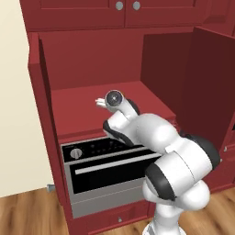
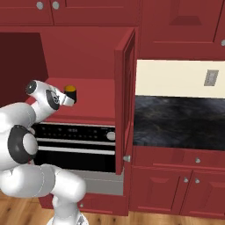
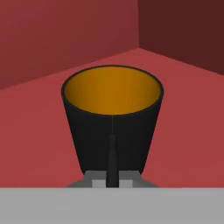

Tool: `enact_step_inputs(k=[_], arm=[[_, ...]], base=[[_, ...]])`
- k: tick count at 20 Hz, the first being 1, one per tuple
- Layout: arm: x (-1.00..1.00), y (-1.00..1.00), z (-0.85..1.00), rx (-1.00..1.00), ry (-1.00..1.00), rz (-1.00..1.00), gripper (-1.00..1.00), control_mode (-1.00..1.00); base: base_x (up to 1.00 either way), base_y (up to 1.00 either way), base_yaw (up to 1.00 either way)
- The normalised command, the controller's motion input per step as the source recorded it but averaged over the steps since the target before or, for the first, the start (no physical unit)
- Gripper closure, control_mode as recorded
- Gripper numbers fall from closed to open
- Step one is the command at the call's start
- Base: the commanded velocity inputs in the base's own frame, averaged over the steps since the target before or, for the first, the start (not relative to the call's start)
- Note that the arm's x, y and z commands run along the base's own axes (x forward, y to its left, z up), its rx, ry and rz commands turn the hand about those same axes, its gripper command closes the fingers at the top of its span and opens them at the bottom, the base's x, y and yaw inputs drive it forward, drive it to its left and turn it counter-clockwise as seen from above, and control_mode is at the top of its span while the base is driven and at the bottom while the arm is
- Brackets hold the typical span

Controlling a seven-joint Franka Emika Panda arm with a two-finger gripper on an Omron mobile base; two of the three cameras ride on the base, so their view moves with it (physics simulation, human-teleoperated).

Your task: Move the mug from next to the sink to the open cabinet. Then, move the bowl with the potato to the fridge to clear the area for faucet cleaning.

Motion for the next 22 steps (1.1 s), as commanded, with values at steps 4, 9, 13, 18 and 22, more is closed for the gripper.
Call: enact_step_inputs(k=[4,9,13,18,22], arm=[[0.00,0.03,-0.20,-0.06,0.06,0.01,1.00,-1.00],[0.02,0.00,-0.38,-0.10,0.02,0.02,1.00,-1.00],[0.31,0.00,-0.16,-0.07,0.00,0.00,1.00,-1.00],[0.65,0.00,-0.11,-0.01,0.00,0.00,1.00,-1.00],[0.69,0.00,-0.27,0.00,0.00,0.00,1.00,-1.00]], base=[[0.00,0.00,0.00],[0.00,0.00,0.00],[0.00,0.00,0.00],[0.00,0.00,0.00],[0.00,0.00,0.00]])
